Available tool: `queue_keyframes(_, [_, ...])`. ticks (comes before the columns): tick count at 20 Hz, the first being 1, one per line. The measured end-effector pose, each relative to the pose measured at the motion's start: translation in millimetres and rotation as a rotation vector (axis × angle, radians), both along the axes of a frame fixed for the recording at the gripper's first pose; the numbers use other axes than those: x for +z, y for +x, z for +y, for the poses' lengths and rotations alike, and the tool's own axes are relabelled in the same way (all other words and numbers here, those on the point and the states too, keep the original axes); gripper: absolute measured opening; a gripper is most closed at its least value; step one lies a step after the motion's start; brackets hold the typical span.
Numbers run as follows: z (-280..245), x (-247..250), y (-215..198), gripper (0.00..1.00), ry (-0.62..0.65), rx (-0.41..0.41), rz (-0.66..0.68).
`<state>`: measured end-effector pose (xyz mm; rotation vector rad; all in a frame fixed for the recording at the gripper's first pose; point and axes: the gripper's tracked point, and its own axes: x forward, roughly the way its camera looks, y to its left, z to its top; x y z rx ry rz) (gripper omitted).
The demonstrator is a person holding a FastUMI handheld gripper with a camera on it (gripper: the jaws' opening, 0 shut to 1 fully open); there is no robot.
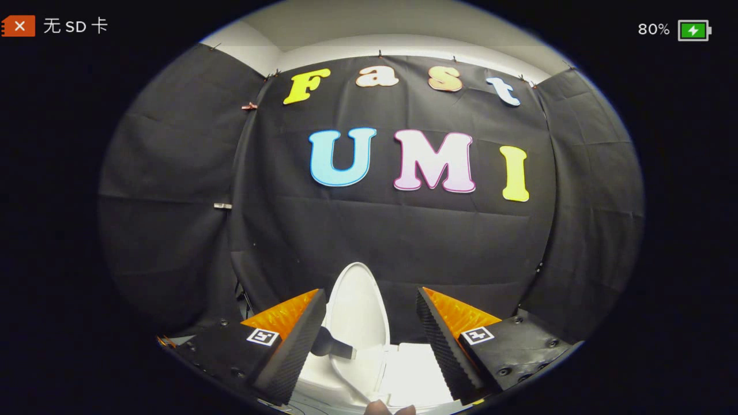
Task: Open the toilet lid.
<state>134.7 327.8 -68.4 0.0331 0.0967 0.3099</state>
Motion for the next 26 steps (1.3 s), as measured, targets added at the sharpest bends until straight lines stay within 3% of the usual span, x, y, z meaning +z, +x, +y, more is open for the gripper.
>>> queue_keyframes(14, [-118.1,48.0,-37.0,0.99,-0.036,-0.102,-0.065])
queue_keyframes(20, [-153.3,60.0,-72.9,0.99,0.097,-0.119,-0.038])
queue_keyframes(26, [-197.2,64.2,-116.7,0.98,0.098,-0.163,-0.02])
